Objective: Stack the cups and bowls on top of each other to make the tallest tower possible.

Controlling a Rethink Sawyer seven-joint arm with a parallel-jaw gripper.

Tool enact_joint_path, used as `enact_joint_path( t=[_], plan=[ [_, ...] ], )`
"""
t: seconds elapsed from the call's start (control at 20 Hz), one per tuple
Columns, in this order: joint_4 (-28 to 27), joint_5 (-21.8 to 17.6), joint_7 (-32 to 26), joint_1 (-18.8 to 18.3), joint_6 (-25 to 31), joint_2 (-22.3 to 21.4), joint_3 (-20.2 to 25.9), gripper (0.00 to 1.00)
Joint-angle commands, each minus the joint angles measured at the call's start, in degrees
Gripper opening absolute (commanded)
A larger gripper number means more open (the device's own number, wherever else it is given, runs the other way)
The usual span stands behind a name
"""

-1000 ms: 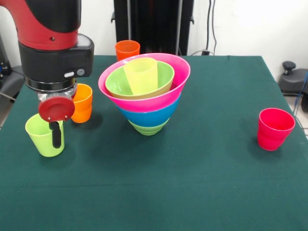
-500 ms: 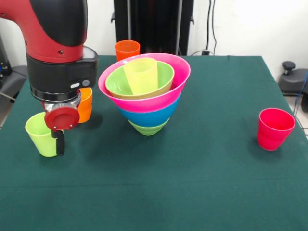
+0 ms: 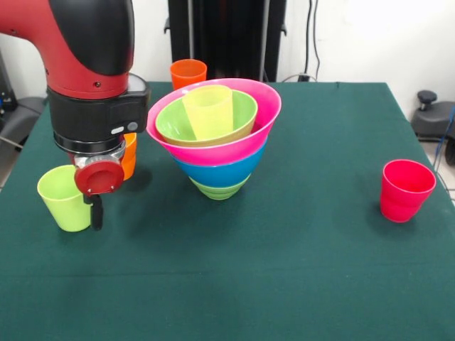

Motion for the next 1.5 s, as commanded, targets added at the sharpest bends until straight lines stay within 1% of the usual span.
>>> enact_joint_path(
  t=[0.05,0.25,0.7,1.5],
  plan=[
    [5.5,-3.7,-11.4,-0.2,-0.6,-1.6,5.0,1.00],
    [7.0,-3.3,-11.9,-0.8,0.7,-3.0,5.3,1.00],
    [9.4,-4.0,-12.6,-2.0,-0.2,-4.4,5.8,1.00],
    [11.2,-6.5,-13.0,-3.8,-4.7,-3.2,6.5,1.00]
  ],
)
